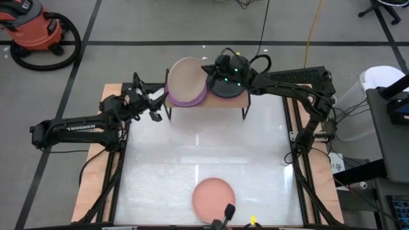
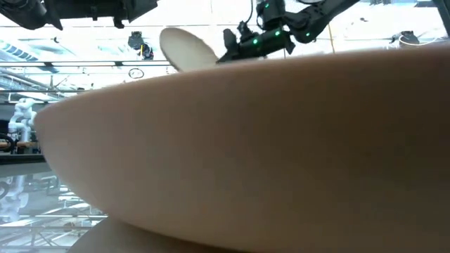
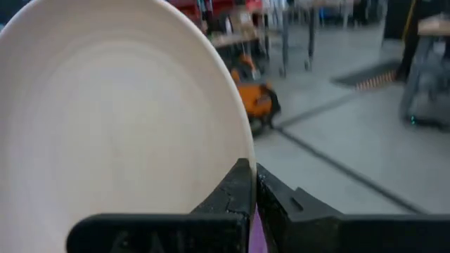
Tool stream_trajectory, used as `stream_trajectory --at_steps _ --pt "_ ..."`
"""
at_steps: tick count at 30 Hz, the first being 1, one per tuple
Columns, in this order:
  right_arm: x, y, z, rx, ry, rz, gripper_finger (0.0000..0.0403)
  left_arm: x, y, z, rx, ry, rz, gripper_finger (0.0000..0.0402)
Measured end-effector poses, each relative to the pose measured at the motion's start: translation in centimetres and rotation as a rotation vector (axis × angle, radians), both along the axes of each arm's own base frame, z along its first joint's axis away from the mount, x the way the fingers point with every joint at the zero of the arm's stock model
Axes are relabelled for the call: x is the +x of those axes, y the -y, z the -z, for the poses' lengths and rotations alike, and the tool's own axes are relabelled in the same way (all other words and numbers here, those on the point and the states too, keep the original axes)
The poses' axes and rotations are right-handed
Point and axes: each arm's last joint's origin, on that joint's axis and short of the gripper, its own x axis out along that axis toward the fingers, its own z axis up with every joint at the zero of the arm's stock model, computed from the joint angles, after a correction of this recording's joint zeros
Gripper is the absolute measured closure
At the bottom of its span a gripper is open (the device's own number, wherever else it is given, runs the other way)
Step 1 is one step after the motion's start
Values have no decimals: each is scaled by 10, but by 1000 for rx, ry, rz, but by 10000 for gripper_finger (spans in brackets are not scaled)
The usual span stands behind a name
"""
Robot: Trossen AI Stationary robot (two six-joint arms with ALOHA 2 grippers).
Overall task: Place and stack plates onto a shelf
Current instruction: Stack the brown plate on top of the purple plate on the shelf, then stack the light orange plate on top of the brown plate on the shelf
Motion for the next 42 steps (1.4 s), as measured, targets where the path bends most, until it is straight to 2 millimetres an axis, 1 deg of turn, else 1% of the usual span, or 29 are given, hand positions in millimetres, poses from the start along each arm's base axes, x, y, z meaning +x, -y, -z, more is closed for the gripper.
stream_trajectory --at_steps 5,8,10,13,18,21,24,26,28,30,32,34,36,38,42 --pt "6 6 19 76 -76 10 403 0 0 1 0 -14 -2 215" --pt "6 6 21 78 -94 8 398 0 0 1 0 -14 -2 215" --pt "6 6 21 55 -107 -2 386 0 0 1 0 -14 -1 215" --pt "6 3 18 36 -114 -35 355 0 0 1 0 -14 -1 215" --pt "4 0 11 22 -96 -55 280 1 0 2 -4 -19 0 215" --pt "-1 -5 0 -19 -99 -89 243 2 0 5 -9 -53 9 215" --pt "-13 -16 -21 -56 -94 -105 223 5 3 11 39 -141 98 215" --pt "-23 -27 -36 -78 -109 -121 220 9 9 12 57 -203 170 215" --pt "-34 -40 -50 -99 -129 -139 221 14 14 10 60 -264 211 215" --pt "-46 -54 -57 -124 -129 -162 225 21 21 10 51 -357 252 215" --pt "-58 -68 -60 -146 -111 -182 230 32 28 15 45 -467 305 215" --pt "-69 -80 -57 -164 -84 -198 234 45 37 24 48 -580 358 215" --pt "-81 -91 -50 -186 -43 -209 236 56 46 34 68 -684 424 215" --pt "-93 -101 -39 -205 -7 -220 238 68 57 44 114 -775 515 215" --pt "-116 -117 -11 -230 88 -230 238 83 82 69 224 -930 693 215"
